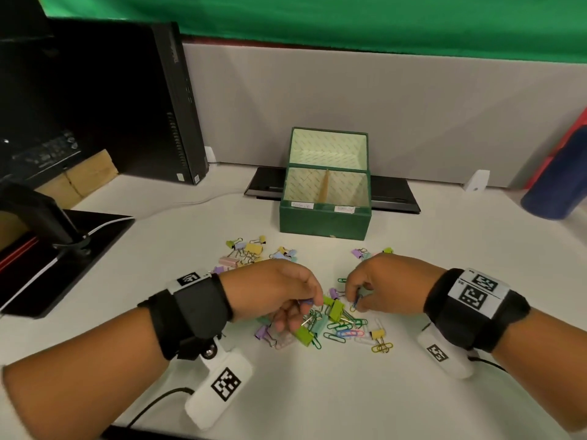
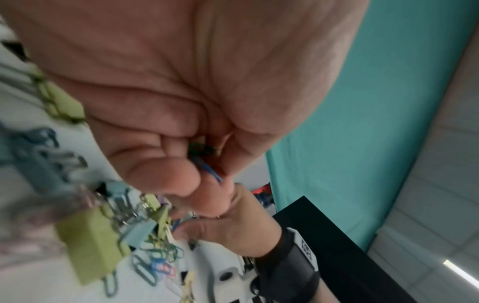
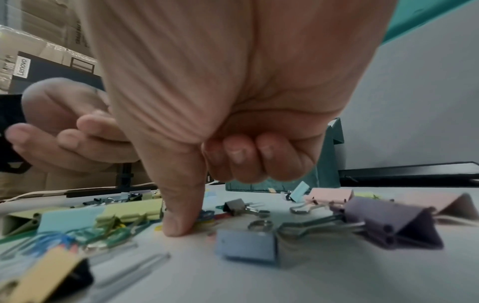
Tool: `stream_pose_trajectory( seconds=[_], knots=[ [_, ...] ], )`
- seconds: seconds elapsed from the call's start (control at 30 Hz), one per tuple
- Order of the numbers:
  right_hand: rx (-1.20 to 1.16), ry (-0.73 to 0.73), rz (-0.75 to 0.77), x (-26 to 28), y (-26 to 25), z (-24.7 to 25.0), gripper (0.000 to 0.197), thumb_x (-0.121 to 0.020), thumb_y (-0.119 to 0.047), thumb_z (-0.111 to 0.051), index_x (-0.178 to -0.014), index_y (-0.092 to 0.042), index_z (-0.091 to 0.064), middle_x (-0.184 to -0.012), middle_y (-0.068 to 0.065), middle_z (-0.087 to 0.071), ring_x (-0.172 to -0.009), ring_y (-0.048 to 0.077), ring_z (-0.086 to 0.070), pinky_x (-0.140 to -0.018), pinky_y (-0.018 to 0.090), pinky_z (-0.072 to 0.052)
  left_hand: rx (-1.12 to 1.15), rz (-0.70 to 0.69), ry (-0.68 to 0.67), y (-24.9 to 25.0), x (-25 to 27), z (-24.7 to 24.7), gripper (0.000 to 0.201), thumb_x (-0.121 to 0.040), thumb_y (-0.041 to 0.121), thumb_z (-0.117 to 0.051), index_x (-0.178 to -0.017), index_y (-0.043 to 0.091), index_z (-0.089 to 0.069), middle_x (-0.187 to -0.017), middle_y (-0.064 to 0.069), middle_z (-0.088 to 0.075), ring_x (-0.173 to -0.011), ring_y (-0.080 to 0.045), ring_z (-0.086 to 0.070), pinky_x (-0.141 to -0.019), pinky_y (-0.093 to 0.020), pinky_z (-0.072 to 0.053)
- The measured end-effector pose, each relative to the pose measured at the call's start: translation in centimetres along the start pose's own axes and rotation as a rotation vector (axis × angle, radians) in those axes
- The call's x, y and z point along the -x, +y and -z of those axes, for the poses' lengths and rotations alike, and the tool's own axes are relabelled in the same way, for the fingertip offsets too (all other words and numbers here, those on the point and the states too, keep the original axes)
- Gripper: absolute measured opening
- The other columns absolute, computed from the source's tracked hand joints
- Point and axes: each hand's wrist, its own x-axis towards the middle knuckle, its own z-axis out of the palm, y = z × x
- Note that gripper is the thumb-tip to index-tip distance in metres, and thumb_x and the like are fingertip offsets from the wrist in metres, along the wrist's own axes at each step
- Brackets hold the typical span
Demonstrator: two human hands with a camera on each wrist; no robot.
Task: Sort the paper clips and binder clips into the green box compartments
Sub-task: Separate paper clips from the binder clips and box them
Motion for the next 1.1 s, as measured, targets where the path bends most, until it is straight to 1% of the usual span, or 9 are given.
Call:
stream_pose_trajectory(
  seconds=[0.1,0.2,0.33,0.43,0.57,0.7,0.87,0.97,1.1],
  knots=[
    [0.017,-0.010,-0.030,0.2,0.2,-0.2,0.008,-0.088,-0.039,-0.066,-0.092,-0.032,-0.068,-0.081,-0.014,-0.061,-0.073,0.004,-0.055,-0.069,0.026,-0.047,-0.248,-0.021,0.007,0.9,-1.1,-1.4,0.011,-0.094,0.013,-0.060,-0.088,0.013,-0.068,-0.081,-0.013,-0.071,-0.066,-0.019,-0.066,-0.064,-0.030,-0.055],
    [0.082,-0.039,-0.043,0.6,-0.3,-0.7,0.008,-0.085,-0.033,-0.060,-0.087,-0.026,-0.062,-0.084,-0.007,-0.063,-0.075,0.014,-0.056,-0.070,0.032,-0.049,-0.876,-0.135,0.048,1.8,-1.8,-3.1,0.013,-0.089,0.021,-0.058,-0.086,0.023,-0.071,-0.083,0.007,-0.068,-0.075,-0.006,-0.061,-0.072,-0.023,-0.049],
    [0.079,0.016,-0.041,1.5,-0.4,-0.1,0.007,-0.091,-0.031,-0.052,-0.087,-0.026,-0.055,-0.088,-0.005,-0.062,-0.078,0.017,-0.057,-0.074,0.034,-0.050,-1.308,-0.110,0.050,1.9,-2.6,-5.2,0.025,-0.094,0.038,-0.055,-0.103,0.020,-0.070,-0.106,0.002,-0.065,-0.093,-0.019,-0.061,-0.077,-0.033,-0.049],
    [-0.398,0.195,-0.089,2.0,1.2,1.1,0.012,-0.096,-0.022,-0.051,-0.085,-0.019,-0.056,-0.075,-0.009,-0.057,-0.063,0.005,-0.052,-0.063,0.029,-0.046,-1.470,-0.112,0.094,1.7,-3.3,-5.8,0.032,-0.095,0.044,-0.056,-0.111,0.019,-0.067,-0.111,-0.001,-0.059,-0.096,-0.025,-0.061,-0.067,-0.032,-0.041],
    [-1.589,0.229,-0.176,2.7,3.3,1.5,0.013,-0.089,-0.009,-0.044,-0.081,-0.014,-0.052,-0.075,0.009,-0.051,-0.053,0.016,-0.042,-0.046,0.027,-0.030,-1.571,-0.174,0.038,1.0,-3.6,-5.9,0.024,-0.098,0.031,-0.051,-0.105,0.016,-0.068,-0.106,-0.002,-0.059,-0.090,-0.028,-0.062,-0.063,-0.032,-0.040],
    [-1.986,0.121,-0.049,2.9,4.7,1.6,0.010,-0.078,-0.017,-0.046,-0.078,-0.012,-0.055,-0.076,0.008,-0.052,-0.051,0.015,-0.048,-0.038,0.021,-0.039,-1.547,-0.205,0.024,0.5,-4.0,-5.4,0.021,-0.097,0.021,-0.047,-0.105,0.017,-0.066,-0.108,0.000,-0.059,-0.091,-0.025,-0.061,-0.065,-0.032,-0.034],
    [-1.554,0.155,-0.228,2.5,4.4,1.6,0.016,-0.096,-0.017,-0.054,-0.080,-0.014,-0.057,-0.070,0.004,-0.047,-0.049,0.013,-0.036,-0.036,0.020,-0.029,-1.158,-0.149,0.080,1.5,-3.8,-2.5,0.023,-0.095,0.032,-0.048,-0.101,0.027,-0.069,-0.103,0.012,-0.066,-0.092,-0.010,-0.061,-0.082,-0.028,-0.050],
    [-0.920,0.110,-0.300,2.1,3.7,1.2,0.015,-0.097,-0.018,-0.056,-0.085,-0.014,-0.064,-0.068,0.002,-0.050,-0.054,0.017,-0.040,-0.044,0.024,-0.032,-1.025,-0.066,0.064,1.8,-3.8,-0.8,0.019,-0.098,0.031,-0.049,-0.091,0.028,-0.066,-0.091,0.015,-0.063,-0.084,-0.004,-0.057,-0.076,-0.019,-0.044],
    [-0.204,0.039,-0.267,2.4,3.0,0.3,0.036,-0.090,-0.051,-0.061,-0.076,-0.019,-0.056,-0.077,0.002,-0.057,-0.070,0.017,-0.050,-0.064,0.031,-0.040,-0.749,-0.006,0.092,1.6,-3.8,0.6,0.025,-0.102,0.020,-0.042,-0.083,0.018,-0.057,-0.078,0.005,-0.055,-0.067,-0.008,-0.048,-0.064,-0.014,-0.040]
  ],
)
